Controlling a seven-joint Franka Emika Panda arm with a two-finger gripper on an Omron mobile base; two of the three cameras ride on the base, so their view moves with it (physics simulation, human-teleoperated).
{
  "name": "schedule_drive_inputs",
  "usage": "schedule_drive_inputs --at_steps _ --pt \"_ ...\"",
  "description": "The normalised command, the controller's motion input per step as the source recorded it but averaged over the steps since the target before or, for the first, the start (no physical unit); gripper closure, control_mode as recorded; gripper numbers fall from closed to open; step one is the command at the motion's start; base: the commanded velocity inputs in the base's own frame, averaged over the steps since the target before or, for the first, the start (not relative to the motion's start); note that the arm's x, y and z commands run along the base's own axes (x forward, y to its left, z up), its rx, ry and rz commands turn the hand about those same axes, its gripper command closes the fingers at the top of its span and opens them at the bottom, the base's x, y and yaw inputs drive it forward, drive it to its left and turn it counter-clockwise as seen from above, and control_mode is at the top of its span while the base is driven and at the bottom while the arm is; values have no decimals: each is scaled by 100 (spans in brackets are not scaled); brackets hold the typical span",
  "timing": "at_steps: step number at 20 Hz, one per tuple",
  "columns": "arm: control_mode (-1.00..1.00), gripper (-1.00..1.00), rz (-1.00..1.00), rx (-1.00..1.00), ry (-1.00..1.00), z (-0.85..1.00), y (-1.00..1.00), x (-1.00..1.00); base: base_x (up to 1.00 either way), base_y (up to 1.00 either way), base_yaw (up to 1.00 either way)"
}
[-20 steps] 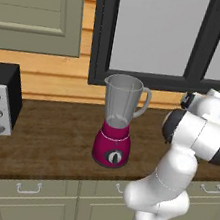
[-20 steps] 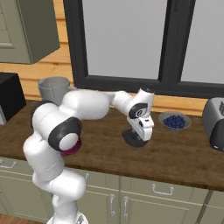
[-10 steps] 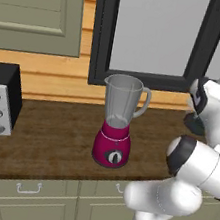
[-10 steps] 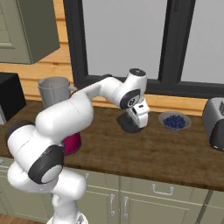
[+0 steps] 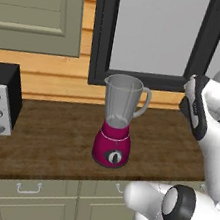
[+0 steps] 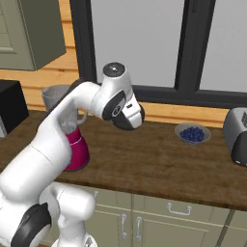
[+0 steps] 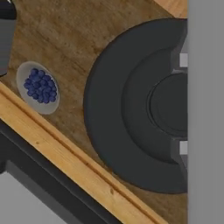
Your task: Close the lid blender by securely placing the lid on top.
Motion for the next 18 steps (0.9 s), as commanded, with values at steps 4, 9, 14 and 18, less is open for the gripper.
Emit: schedule_drive_inputs --at_steps 4,9,14,18 --pt "-100 100 -1 -3 -17 60 68 -36 0 0 0" --pt "-100 100 0 -2 -17 73 59 -50 0 0 0" --pt "-100 100 0 -1 -9 87 50 -49 0 0 0" --pt "-100 100 0 0 0 47 70 -9 0 0 0"
